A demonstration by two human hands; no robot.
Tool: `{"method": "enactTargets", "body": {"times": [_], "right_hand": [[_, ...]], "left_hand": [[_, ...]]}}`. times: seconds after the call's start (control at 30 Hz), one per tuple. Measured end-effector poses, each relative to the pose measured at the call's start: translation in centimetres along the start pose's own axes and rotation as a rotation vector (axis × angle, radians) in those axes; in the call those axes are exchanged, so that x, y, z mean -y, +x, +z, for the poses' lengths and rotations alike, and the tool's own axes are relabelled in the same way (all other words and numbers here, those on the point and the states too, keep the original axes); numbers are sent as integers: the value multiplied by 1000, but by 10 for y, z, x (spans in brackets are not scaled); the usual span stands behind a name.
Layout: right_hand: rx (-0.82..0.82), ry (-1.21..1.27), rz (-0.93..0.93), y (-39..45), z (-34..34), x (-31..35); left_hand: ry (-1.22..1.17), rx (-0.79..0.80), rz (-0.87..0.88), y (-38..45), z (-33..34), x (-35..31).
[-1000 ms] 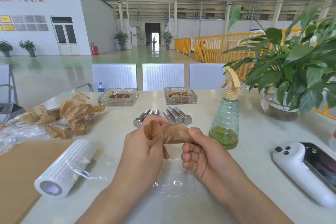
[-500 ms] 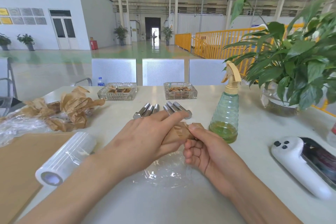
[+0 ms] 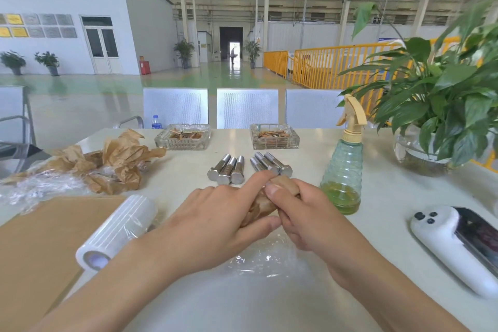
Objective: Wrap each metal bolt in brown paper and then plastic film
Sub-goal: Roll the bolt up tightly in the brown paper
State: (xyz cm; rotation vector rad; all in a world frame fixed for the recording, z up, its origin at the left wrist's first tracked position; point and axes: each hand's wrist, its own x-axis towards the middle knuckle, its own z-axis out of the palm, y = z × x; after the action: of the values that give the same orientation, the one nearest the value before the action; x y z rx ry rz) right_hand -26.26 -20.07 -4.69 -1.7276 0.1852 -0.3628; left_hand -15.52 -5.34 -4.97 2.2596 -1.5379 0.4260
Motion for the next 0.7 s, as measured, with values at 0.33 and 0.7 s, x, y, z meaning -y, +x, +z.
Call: {"method": "enactTargets", "body": {"times": [0.33, 0.7], "right_hand": [[163, -421, 235, 3, -22, 3], [-253, -1199, 206, 6, -6, -31]], "left_hand": [[52, 60, 15, -16, 1, 21], [38, 145, 30, -6, 20, 38]]}}
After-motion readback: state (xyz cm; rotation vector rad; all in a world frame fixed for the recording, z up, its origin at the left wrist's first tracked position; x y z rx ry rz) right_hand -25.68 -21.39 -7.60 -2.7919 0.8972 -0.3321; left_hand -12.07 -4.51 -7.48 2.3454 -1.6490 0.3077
